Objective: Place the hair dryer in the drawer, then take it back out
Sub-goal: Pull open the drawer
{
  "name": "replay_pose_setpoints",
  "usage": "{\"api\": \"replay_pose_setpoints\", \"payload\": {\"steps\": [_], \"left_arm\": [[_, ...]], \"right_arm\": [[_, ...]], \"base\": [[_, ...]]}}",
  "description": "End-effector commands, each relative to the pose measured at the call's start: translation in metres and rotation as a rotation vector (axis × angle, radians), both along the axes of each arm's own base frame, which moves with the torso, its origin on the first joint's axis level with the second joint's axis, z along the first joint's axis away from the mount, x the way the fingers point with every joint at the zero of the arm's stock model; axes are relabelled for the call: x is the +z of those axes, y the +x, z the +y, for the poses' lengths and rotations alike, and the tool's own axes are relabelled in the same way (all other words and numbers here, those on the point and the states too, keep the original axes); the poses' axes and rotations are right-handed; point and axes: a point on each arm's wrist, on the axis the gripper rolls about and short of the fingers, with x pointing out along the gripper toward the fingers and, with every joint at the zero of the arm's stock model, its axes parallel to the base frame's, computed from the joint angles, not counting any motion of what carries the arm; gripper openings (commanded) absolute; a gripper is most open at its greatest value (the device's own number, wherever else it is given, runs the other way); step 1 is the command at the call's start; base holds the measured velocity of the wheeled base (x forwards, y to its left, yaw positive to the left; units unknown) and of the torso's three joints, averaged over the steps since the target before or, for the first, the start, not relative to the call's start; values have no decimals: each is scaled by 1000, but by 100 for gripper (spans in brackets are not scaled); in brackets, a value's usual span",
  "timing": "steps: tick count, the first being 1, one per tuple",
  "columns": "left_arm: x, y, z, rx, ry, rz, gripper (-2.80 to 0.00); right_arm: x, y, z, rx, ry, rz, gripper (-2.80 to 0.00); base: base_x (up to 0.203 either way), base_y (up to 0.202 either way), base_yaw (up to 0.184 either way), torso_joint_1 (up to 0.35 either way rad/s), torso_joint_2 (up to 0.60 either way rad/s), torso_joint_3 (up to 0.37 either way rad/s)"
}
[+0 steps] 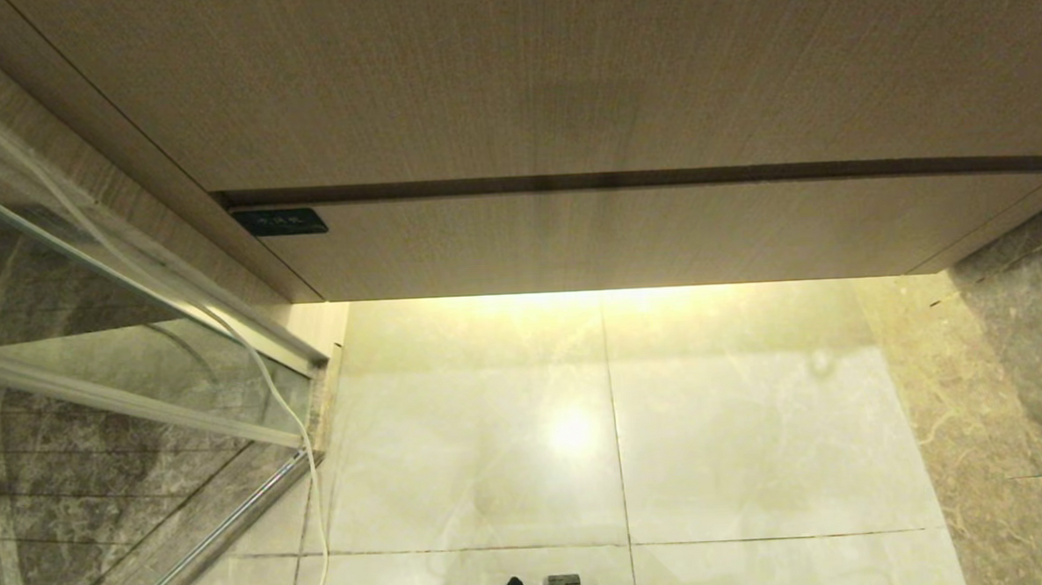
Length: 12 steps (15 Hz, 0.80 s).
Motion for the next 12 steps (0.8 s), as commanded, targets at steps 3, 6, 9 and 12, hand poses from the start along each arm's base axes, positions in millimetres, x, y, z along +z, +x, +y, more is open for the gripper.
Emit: {"api": "replay_pose_setpoints", "payload": {"steps": [3,6,9,12], "left_arm": [[0,0,0,1,0,-1,-280],[0,0,0,1,0,-1,-280],[0,0,0,1,0,1,-280],[0,0,0,0,0,-1,-280]], "right_arm": [[114,-4,2,56,9,124,-280],[152,29,5,200,38,269,-280],[178,68,7,328,68,397,-280],[180,105,9,461,41,513,-280]], "base": [[0,0,0,0,0,0],[0,0,0,0,0,0],[0,0,0,0,0,0],[0,0,0,0,0,0]]}}
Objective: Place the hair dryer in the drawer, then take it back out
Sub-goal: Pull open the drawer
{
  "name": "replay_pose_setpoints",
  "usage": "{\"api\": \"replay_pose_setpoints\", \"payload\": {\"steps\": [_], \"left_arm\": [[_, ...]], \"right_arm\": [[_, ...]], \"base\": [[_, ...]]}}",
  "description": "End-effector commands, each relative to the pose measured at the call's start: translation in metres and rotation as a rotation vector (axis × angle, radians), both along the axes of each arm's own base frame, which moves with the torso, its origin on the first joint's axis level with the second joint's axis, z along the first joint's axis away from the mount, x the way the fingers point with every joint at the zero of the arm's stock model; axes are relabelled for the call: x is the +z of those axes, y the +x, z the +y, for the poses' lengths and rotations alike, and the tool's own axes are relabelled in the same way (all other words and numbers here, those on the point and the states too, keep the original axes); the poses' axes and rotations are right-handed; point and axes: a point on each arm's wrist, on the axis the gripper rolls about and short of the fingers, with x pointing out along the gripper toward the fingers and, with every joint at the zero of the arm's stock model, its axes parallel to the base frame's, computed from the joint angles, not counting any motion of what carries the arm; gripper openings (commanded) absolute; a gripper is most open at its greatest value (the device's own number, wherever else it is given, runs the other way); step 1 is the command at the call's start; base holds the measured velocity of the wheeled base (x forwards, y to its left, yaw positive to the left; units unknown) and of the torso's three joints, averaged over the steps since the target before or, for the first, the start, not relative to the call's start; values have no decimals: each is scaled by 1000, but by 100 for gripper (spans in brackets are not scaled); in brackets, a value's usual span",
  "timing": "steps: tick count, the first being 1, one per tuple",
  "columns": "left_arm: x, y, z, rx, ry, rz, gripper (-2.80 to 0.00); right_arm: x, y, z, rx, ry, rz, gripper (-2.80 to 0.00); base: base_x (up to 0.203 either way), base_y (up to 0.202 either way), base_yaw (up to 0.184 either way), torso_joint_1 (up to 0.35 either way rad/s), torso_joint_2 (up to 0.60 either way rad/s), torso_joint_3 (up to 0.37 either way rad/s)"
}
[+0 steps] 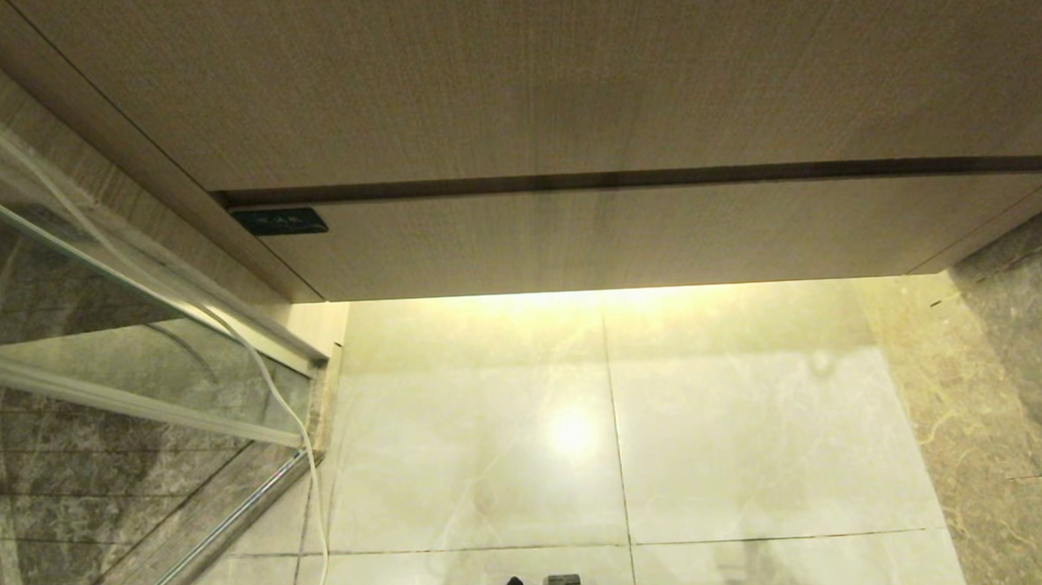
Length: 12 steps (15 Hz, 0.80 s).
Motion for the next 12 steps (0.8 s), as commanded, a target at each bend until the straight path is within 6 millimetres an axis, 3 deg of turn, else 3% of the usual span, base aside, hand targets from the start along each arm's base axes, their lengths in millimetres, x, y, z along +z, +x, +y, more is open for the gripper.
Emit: {"api": "replay_pose_setpoints", "payload": {"steps": [1,4,6,9,12], "left_arm": [[0,0,0,0,-1,-1,-280],[0,0,0,-1,0,-1,-280],[0,0,0,-1,0,1,-280],[0,0,0,1,0,1,-280],[0,0,0,1,0,1,-280]], "right_arm": [[-3,53,1,61,-47,141,-280],[-20,90,4,96,-193,298,-280],[-36,111,11,239,-338,349,-280],[-55,143,16,381,-473,355,-280],[-67,180,27,440,-487,270,-280]], "base": [[0,0,0,0,0,0],[0,0,0,0,0,0],[0,0,0,0,0,0],[0,0,0,0,0,0],[0,0,0,0,0,0]]}}
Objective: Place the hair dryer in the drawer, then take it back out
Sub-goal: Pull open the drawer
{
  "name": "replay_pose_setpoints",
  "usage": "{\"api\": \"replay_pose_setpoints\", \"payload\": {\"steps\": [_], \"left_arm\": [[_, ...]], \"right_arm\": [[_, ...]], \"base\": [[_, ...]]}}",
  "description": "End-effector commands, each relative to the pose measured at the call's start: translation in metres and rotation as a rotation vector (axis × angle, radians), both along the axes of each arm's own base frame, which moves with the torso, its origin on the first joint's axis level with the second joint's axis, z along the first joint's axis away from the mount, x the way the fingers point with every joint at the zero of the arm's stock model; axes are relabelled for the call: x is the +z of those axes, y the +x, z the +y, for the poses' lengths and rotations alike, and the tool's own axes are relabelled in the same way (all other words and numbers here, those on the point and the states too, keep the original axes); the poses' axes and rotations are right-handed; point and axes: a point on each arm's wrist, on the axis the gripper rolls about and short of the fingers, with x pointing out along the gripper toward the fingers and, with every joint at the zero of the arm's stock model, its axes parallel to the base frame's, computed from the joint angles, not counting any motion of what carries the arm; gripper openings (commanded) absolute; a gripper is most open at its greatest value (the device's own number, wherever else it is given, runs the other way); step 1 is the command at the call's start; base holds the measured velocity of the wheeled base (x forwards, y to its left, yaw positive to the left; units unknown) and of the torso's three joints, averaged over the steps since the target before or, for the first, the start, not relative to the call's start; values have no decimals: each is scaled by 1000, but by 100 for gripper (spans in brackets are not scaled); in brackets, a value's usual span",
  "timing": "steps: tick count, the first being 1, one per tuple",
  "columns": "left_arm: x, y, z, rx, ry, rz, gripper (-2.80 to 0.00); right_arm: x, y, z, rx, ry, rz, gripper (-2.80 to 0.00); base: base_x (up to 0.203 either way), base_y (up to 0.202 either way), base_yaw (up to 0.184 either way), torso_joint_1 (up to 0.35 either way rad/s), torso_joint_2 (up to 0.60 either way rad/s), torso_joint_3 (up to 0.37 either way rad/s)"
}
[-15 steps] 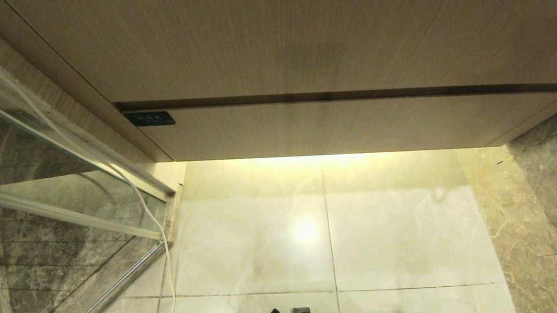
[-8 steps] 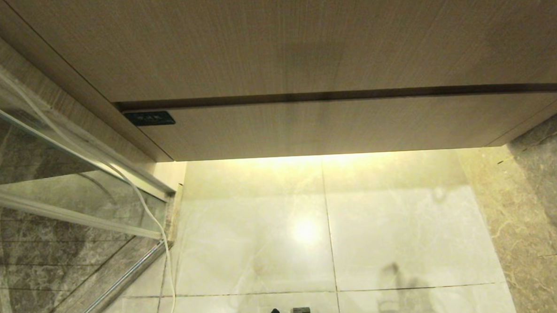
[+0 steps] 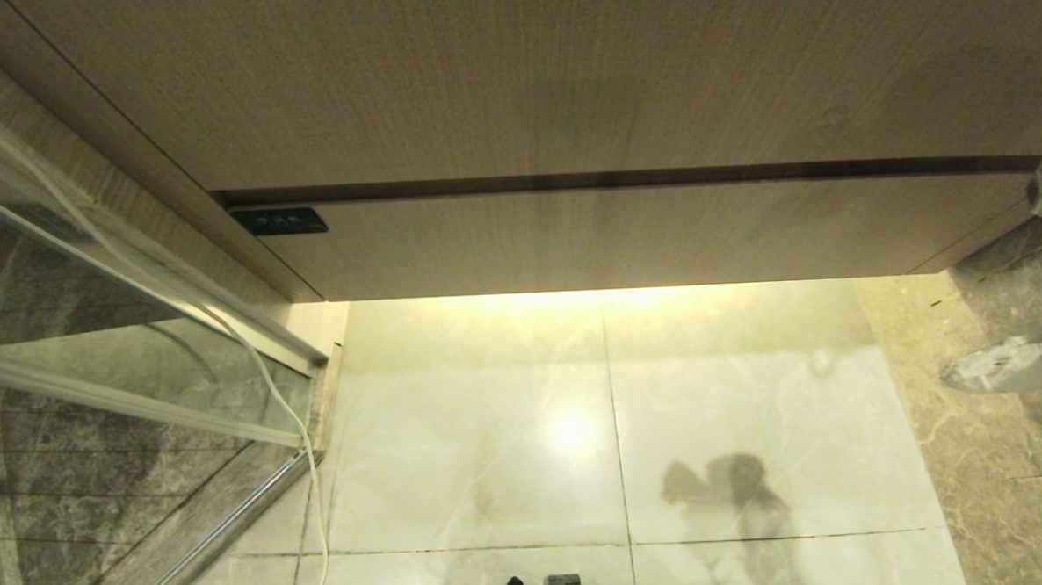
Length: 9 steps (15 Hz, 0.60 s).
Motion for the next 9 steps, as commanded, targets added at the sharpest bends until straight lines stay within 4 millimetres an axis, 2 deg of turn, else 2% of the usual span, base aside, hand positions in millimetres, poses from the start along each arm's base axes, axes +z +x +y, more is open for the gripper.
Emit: {"api": "replay_pose_setpoints", "payload": {"steps": [1,3,4,6,9], "left_arm": [[0,0,0,1,0,-1,-280],[0,0,0,1,0,-1,-280],[0,0,0,0,0,-1,-280],[0,0,0,0,0,-1,-280],[0,0,0,1,0,-1,-280]], "right_arm": [[-20,33,9,35,-6,18,-280],[-33,57,12,32,-7,-44,-280],[-38,68,14,42,-11,-83,0],[-51,90,20,106,-54,-152,0],[-66,109,24,165,-94,-243,0]], "base": [[0,0,0,0,0,0],[0,0,0,0,0,0],[0,0,0,0,0,0],[0,0,0,0,0,0],[0,0,0,0,0,0]]}}
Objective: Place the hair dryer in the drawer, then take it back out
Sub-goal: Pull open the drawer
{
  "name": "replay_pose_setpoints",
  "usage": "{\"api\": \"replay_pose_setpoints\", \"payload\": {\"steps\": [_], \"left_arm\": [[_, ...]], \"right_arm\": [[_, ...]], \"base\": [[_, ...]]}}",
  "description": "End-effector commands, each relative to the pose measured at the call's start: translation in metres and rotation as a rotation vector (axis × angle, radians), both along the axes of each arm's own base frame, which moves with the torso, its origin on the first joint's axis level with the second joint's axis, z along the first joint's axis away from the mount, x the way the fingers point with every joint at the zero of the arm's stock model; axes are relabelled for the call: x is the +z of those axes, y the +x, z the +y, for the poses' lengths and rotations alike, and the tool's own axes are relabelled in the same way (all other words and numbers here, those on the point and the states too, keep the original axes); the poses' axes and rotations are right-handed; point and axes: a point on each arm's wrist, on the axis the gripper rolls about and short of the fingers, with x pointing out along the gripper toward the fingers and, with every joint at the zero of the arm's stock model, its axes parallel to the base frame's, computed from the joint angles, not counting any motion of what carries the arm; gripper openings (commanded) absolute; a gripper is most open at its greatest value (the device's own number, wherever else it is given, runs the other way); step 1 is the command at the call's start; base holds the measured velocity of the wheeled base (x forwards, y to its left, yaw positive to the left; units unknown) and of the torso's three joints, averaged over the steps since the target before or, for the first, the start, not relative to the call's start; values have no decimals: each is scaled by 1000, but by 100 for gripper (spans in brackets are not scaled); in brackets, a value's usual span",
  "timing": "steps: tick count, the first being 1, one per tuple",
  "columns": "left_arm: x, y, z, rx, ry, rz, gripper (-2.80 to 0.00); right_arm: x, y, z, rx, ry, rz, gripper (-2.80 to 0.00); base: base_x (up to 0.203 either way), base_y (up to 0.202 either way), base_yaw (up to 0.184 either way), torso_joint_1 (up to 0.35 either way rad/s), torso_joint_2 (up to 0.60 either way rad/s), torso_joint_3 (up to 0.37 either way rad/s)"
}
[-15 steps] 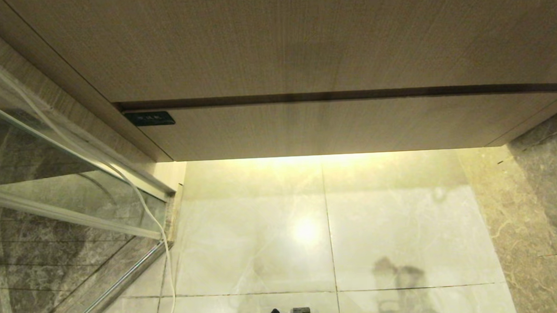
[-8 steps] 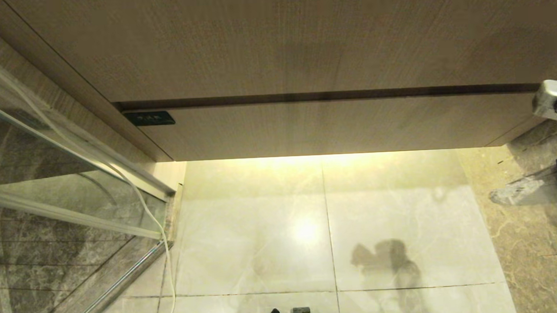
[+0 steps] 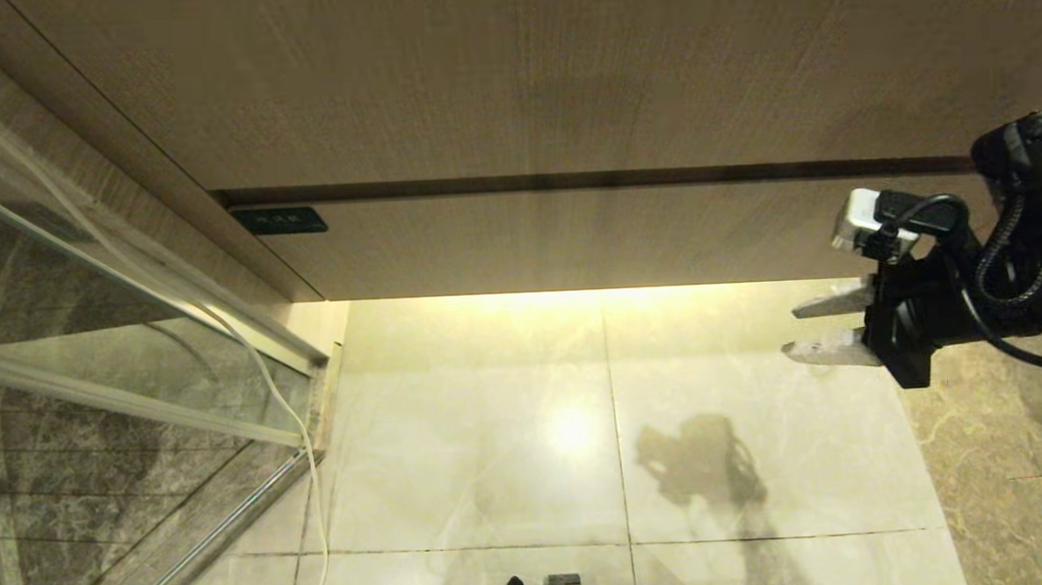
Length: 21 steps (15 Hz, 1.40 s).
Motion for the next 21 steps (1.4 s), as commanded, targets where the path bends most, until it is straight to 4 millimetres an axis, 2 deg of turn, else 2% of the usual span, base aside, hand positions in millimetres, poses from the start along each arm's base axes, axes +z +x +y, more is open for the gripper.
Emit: {"api": "replay_pose_setpoints", "payload": {"steps": [1,2,4,7,10,12,16,21], "left_arm": [[0,0,0,1,0,-1,-280],[0,0,0,1,0,-1,-280],[0,0,0,0,0,0,-280],[0,0,0,-1,0,0,-280],[0,0,0,1,0,1,-280],[0,0,0,0,0,0,-280],[0,0,0,1,0,-1,-280],[0,0,0,1,0,1,-280]], "right_arm": [[-14,21,4,25,-16,-36,0],[-11,25,5,33,-19,-79,0],[1,42,6,52,-91,-275,0],[19,44,-2,87,-214,-499,0],[17,25,-4,105,-227,-492,0],[21,24,-5,108,-236,-519,0],[22,37,-2,118,-265,-627,0],[8,55,1,123,-273,-599,0]], "base": [[0,0,0,0,0,0],[0,0,0,0,0,0],[0,0,0,0,0,0],[0,0,0,0,0,0],[0,0,0,0,0,0],[0,0,0,0,0,0],[0,0,0,0,0,0],[0,0,0,0,0,0]]}}
